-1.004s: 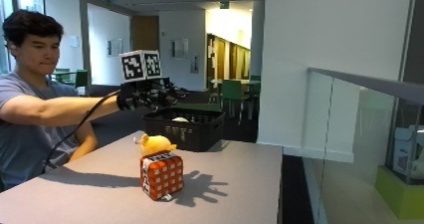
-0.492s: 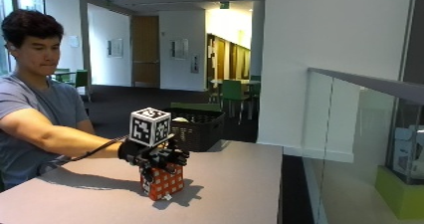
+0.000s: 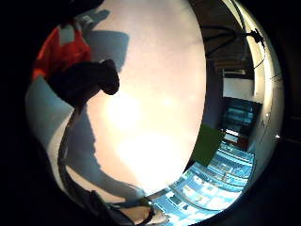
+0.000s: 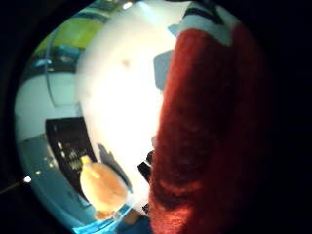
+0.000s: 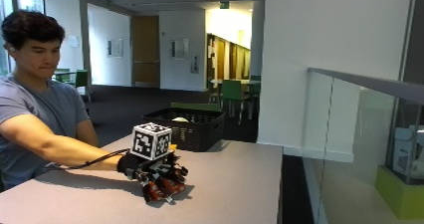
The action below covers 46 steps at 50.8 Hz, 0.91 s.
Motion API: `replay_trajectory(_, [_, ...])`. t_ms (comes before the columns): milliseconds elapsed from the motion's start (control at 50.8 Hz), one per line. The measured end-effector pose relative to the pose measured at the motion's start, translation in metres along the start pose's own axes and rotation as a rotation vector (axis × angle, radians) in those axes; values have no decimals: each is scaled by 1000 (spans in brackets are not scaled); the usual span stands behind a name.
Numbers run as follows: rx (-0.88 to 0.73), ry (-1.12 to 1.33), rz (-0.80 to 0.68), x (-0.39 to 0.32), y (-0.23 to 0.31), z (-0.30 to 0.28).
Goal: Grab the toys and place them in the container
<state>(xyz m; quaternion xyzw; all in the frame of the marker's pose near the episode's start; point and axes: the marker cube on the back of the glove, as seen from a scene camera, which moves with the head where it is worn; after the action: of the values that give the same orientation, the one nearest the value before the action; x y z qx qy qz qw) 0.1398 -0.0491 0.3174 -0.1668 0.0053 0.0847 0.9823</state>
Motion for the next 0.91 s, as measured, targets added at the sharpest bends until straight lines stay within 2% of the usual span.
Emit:
replay_trajectory(157, [67, 49, -17, -3, 1, 2])
replay_trajectory(551, [173, -78, -59, -9, 4, -1])
replay_trajectory(708, [130, -14, -28, -6, 5, -8])
replay_trajectory(905, [175, -8, 30, 6, 8, -56])
